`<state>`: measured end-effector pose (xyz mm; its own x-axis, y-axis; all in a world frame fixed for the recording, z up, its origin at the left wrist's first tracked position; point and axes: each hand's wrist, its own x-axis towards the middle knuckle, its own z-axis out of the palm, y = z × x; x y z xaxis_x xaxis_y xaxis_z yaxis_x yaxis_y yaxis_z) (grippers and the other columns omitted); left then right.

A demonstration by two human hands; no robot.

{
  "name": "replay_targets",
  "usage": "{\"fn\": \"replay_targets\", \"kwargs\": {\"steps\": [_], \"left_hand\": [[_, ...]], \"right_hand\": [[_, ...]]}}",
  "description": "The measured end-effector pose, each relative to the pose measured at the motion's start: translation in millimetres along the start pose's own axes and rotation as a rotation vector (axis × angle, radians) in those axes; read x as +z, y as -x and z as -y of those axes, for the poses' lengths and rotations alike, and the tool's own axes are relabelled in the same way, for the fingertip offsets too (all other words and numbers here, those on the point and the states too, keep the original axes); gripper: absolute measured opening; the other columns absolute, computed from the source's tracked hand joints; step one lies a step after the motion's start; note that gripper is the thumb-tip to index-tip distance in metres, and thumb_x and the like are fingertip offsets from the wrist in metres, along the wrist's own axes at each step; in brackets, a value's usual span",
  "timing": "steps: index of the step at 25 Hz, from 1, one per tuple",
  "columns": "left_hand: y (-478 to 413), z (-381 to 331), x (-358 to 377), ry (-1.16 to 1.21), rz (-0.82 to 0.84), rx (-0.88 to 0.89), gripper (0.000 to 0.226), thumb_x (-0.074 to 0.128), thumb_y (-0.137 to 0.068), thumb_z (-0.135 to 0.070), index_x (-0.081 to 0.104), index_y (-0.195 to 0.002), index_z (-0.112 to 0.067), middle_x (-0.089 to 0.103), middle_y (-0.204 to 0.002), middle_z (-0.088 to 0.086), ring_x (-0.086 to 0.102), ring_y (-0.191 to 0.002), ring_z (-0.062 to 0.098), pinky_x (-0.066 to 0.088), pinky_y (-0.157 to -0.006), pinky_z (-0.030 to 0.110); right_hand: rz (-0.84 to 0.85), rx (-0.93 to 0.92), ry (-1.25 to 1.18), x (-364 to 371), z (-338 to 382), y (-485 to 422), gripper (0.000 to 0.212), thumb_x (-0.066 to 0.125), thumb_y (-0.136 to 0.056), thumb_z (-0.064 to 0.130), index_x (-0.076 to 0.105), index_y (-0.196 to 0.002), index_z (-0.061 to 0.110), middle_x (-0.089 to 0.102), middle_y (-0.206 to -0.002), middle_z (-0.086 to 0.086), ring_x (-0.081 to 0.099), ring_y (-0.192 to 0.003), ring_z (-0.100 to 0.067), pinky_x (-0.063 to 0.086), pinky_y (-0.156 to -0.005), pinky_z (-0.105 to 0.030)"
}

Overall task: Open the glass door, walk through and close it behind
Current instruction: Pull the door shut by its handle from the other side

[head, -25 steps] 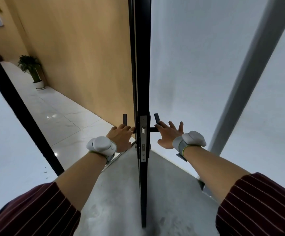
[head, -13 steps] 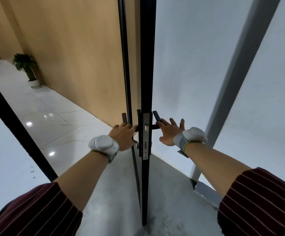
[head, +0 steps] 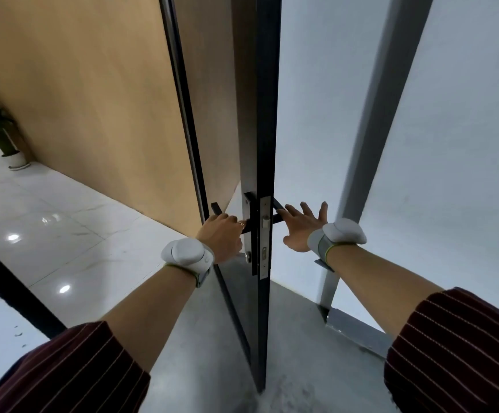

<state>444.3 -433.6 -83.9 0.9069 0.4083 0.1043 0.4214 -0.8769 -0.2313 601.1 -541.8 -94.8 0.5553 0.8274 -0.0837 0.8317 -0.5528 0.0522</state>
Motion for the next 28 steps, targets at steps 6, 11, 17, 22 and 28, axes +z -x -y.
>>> {"fn": "replay_targets", "kwargs": {"steps": [6,11,17,22,28], "left_hand": [[-23.7,-10.8,2.3,0.066,-0.018,0.091,0.045,0.049,-0.093,-0.022,0.041,-0.135,-0.008,0.061,-0.124,0.010,0.053,-0.118,0.029,0.040,-0.103,0.039],[-44.2,-16.5,4.2,0.104,-0.021,0.149,0.045,0.049,-0.093,-0.022,0.040,-0.134,-0.007,0.064,-0.119,0.012,0.057,-0.114,0.029,0.042,-0.099,0.037],[-68.7,-23.9,2.5,0.139,-0.050,0.250,0.044,0.048,-0.090,-0.018,0.041,-0.131,-0.005,0.069,-0.107,0.012,0.063,-0.102,0.028,0.047,-0.094,0.035],[-82.2,-32.3,0.9,0.136,-0.080,0.301,0.036,0.046,-0.092,-0.017,0.043,-0.125,-0.004,0.070,-0.103,0.014,0.064,-0.098,0.031,0.045,-0.088,0.034],[-100.3,-44.5,2.6,0.173,-0.059,0.306,0.039,0.046,-0.094,-0.020,0.039,-0.129,-0.004,0.070,-0.103,0.014,0.065,-0.097,0.031,0.046,-0.089,0.034]], "right_hand": [[-0.002,0.069,0.034,-9.0,-23.3,-7.6,0.068,0.046,-0.088,0.023,0.022,-0.151,0.030,0.022,-0.159,0.004,0.005,-0.150,-0.025,-0.009,-0.110,-0.067],[0.019,0.172,0.044,-16.9,-44.4,-9.8,0.062,0.046,-0.089,0.028,0.027,-0.148,0.030,0.027,-0.156,-0.001,0.005,-0.149,-0.028,-0.010,-0.111,-0.066],[0.016,0.297,0.064,-21.5,-68.8,-3.6,0.062,0.047,-0.089,0.028,0.026,-0.148,0.029,0.031,-0.153,-0.005,0.012,-0.147,-0.030,-0.007,-0.112,-0.066],[0.001,0.362,0.063,-25.9,-85.9,5.8,0.063,0.047,-0.090,0.029,0.024,-0.149,0.028,0.031,-0.153,-0.006,0.017,-0.145,-0.029,-0.006,-0.113,-0.064],[-0.063,0.387,0.013,-29.0,-105.9,11.1,0.067,0.050,-0.090,0.028,0.019,-0.150,0.026,0.032,-0.151,-0.007,0.026,-0.139,-0.031,0.018,-0.111,-0.051]]}}
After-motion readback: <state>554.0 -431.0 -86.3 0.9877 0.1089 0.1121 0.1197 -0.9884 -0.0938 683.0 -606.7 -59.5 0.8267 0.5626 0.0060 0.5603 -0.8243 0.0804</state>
